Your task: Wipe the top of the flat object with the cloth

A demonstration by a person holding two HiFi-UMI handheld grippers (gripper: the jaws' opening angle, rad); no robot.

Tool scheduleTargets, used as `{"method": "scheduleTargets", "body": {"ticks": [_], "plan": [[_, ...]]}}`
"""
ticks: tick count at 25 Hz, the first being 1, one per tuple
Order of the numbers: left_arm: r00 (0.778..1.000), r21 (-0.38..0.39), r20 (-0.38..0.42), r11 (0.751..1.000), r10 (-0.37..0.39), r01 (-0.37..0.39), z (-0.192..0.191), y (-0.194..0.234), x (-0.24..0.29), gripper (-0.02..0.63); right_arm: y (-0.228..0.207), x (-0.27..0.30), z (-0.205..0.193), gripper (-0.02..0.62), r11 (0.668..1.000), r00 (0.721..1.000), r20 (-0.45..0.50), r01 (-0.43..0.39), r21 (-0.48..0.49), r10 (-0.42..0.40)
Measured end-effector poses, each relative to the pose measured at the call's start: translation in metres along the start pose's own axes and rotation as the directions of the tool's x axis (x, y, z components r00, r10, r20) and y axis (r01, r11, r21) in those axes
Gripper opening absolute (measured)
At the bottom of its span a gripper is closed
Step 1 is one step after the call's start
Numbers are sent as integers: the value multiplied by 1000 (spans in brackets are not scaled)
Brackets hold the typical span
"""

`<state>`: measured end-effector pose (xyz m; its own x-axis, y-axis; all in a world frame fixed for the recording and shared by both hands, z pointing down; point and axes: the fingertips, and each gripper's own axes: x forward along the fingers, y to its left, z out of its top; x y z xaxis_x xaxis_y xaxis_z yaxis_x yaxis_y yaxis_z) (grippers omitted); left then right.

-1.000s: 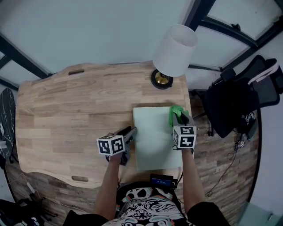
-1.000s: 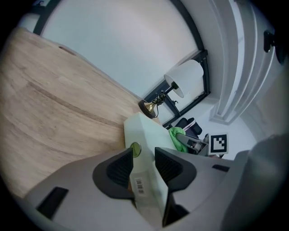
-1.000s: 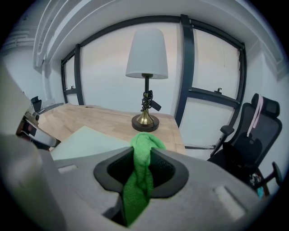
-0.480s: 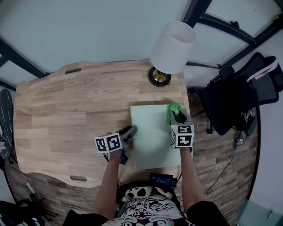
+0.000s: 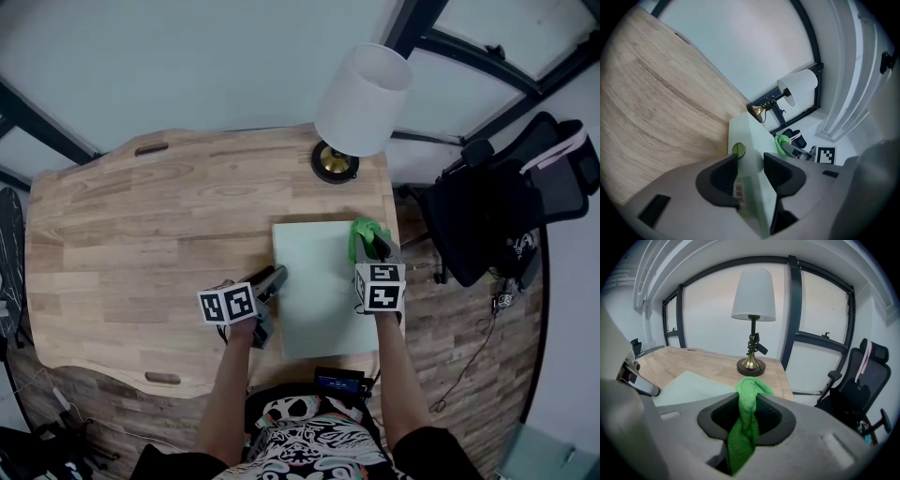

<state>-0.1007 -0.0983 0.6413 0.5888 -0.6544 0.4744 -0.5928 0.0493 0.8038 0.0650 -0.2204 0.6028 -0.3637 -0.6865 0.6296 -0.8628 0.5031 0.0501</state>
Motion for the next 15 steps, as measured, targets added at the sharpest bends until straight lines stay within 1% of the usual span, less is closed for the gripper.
{"method": "scheduleTargets", "body": {"ticks": [5, 9, 15], "plan": [[1000, 0, -1, 1000, -1, 1, 0, 0, 0, 173, 2, 0, 1, 94, 1000, 1000, -1, 5, -9, -5], [1000, 4, -3, 1000, 0, 0, 0, 0, 0, 173, 5, 0, 1, 94, 999, 1000, -7, 9, -38, -10], [1000, 2, 4, 1000, -1, 1, 0, 0, 0, 173, 9, 1, 3, 94, 1000, 1000, -13, 7, -28, -8]]}}
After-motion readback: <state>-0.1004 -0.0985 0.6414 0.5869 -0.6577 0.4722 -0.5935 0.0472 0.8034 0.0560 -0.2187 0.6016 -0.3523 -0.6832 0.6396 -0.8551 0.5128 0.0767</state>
